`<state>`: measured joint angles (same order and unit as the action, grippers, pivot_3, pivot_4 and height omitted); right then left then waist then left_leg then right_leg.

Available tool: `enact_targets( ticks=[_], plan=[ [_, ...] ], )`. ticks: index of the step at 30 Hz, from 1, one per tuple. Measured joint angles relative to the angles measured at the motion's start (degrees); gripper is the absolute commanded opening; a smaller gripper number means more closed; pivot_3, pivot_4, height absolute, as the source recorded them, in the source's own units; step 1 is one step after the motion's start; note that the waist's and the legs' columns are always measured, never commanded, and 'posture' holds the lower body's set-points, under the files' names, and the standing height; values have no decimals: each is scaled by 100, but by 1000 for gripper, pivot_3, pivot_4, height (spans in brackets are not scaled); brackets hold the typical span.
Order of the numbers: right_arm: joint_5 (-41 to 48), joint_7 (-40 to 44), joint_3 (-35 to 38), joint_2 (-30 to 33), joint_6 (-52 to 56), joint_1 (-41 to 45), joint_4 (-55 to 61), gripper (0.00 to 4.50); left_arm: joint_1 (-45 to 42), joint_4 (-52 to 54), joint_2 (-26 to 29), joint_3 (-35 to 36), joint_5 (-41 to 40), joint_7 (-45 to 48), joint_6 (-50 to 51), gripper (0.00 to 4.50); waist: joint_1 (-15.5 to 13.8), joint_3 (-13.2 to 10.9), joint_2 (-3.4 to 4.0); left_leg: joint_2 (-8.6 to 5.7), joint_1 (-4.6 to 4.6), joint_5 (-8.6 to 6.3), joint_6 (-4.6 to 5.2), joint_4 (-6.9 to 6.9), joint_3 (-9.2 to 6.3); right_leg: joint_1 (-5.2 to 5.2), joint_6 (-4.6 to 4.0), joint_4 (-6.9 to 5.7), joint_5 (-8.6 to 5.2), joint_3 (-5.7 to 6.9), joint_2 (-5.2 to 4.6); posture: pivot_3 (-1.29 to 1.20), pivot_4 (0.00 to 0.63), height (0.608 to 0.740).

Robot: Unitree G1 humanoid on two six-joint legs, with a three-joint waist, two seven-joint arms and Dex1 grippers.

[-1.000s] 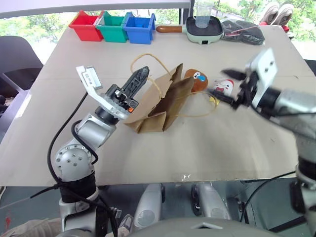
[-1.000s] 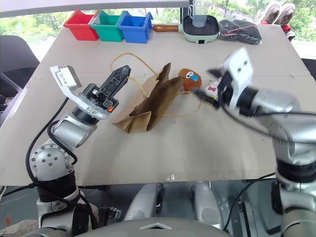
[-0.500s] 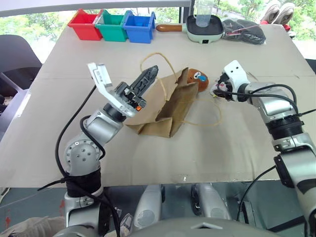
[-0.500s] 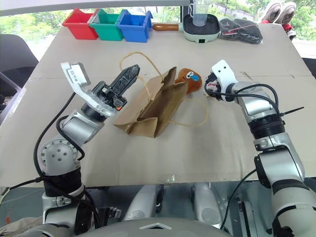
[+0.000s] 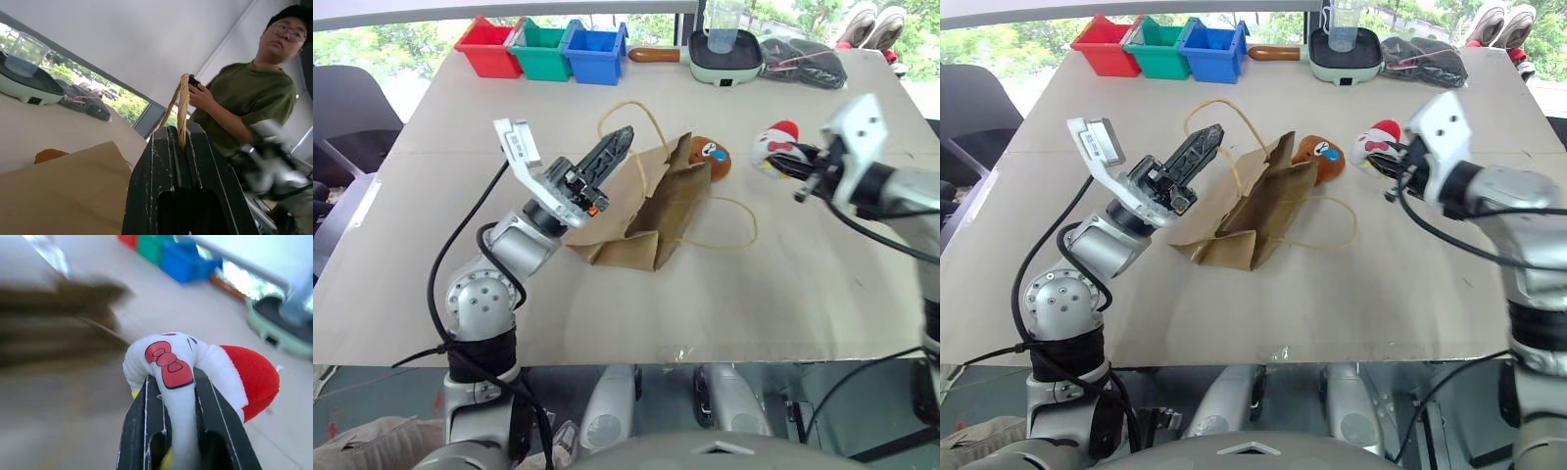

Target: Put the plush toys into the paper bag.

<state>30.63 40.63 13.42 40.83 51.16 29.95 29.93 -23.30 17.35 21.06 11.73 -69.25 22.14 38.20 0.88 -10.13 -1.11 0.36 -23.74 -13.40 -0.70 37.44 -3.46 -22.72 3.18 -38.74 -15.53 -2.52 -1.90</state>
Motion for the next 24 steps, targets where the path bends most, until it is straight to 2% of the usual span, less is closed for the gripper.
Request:
enact_targets(
  ticks=[1, 4, 5, 6, 8, 12, 13, 17, 21, 24],
  plan=[
    [103, -16, 82, -4, 76, 25, 89, 12, -23, -20, 3, -1, 3, 17, 14, 0, 14, 0, 0, 0, 4, 0, 0, 0, 1, 0, 0, -2, 0, -4, 0, 0, 150, 740],
    [1352, -362, 613, -276, 849, 282, 507, 12, -211, -128, 21, -19, 18, 152, 68, 0, 28, 0, -1, 2, 8, 0, 0, 1, 5, 3, -1, -6, 0, -1, 8, 0, 150, 740],
    [2056, -421, 612, -436, 1095, 289, 726, 12, -332, -227, 96, -25, 45, 244, 127, 0, 19, 1, -2, 5, 6, 0, 0, 1, -1, 3, -1, -6, -1, 4, 13, 0, 150, 740],
    [2140, -423, 571, -462, 1130, 286, 760, 12, -354, -244, 113, -25, 50, 252, 137, 0, 19, 1, -1, 5, 6, 0, 0, 1, 0, 3, -1, -6, -1, 4, 13, 0, 150, 740],
    [2548, -482, 44, -607, 1331, 278, 888, 12, -466, -311, 135, -34, 49, 320, 217, 0, 22, 0, 0, 3, 1, 0, 0, 1, 5, 1, -1, -3, -1, 2, 9, 0, 150, 740],
    [1750, -288, -1324, -601, 833, 329, 467, 12, -496, -276, 228, -17, -153, 416, 437, 0, 26, 0, -1, 1, 0, 0, 0, 1, 7, -1, 0, 2, -1, 1, 5, 0, 150, 740],
    [1255, -109, -1900, -616, 416, 438, 71, 12, -486, -238, 297, 23, -298, 432, 539, 0, 28, 0, -2, 2, 1, 0, 0, 1, 7, -2, 0, 1, -1, 2, 6, 0, 150, 740],
    [49, 399, -2998, -659, -650, 857, -974, 12, -385, 9, 515, 136, -585, 478, 754, 0, 39, -1, -2, 3, 1, 1, -1, 0, 6, -5, 0, 1, -1, 2, 6, 0, 150, 740],
    [-624, 834, -3564, -1011, -1407, 1284, -1844, 12, -195, 137, 731, 138, -649, 642, 897, 0, 84, -2, -2, 4, -1, 1, -1, -2, 0, -5, 0, 1, -1, 6, 6, 0, 150, 740],
    [-1115, 1232, -3929, -1565, -2031, 1789, -2792, 12, -80, 215, 840, 147, -646, 706, 915, 0, 121, -3, -2, 4, 1, 1, -3, -2, -2, -5, -1, 0, -1, 6, 6, 0, 150, 740]
  ],
)
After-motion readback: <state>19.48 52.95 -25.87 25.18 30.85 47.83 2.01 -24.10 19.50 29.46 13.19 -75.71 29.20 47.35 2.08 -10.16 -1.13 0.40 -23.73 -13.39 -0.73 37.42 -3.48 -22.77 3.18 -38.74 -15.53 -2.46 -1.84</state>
